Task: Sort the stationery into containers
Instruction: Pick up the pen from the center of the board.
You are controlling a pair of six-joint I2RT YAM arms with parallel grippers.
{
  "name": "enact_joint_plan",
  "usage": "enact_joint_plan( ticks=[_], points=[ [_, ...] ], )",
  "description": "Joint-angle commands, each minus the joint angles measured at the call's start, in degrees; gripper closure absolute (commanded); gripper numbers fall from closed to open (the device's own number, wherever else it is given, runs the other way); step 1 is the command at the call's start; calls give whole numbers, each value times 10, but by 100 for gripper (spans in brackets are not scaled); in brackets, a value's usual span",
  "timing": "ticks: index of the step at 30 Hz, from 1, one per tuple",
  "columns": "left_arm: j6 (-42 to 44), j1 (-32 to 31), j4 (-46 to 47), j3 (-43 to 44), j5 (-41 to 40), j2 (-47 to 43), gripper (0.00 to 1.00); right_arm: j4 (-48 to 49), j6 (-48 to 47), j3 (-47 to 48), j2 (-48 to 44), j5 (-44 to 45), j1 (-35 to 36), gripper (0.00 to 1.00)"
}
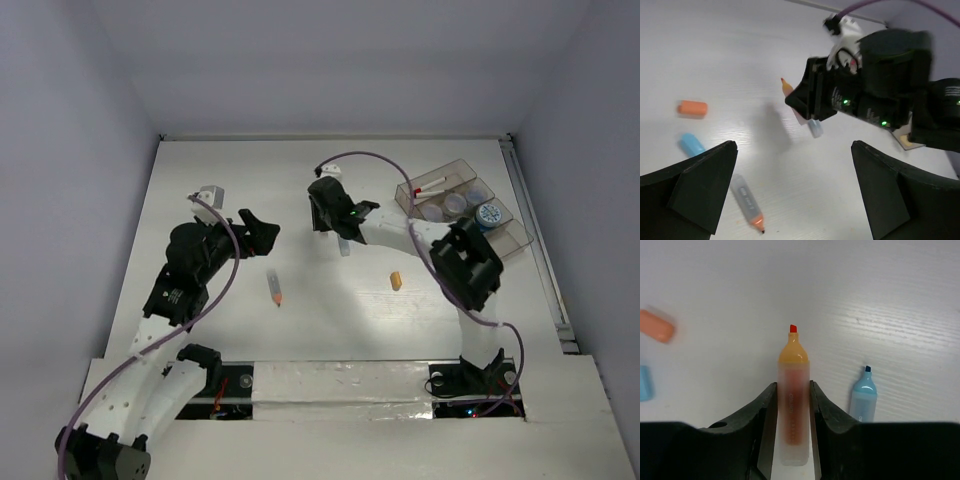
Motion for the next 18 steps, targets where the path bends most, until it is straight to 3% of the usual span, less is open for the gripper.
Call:
enact_joint_plan(
  ticks=[1, 5, 11, 18],
  points=[
    [-69, -4, 95, -52, 98, 19, 5, 98, 4, -66, -138, -27, 0, 86],
    [-151, -24, 197, -106, 158, 65, 10, 133, 39, -151, -224, -61, 0, 86],
    [-153, -139, 273, -90, 77, 158, 12, 191, 90, -229, -303, -99, 0, 86],
    [-176, -174, 387, -86, 55, 241, 27, 213, 103, -274, -347, -103, 0, 86]
  ],
)
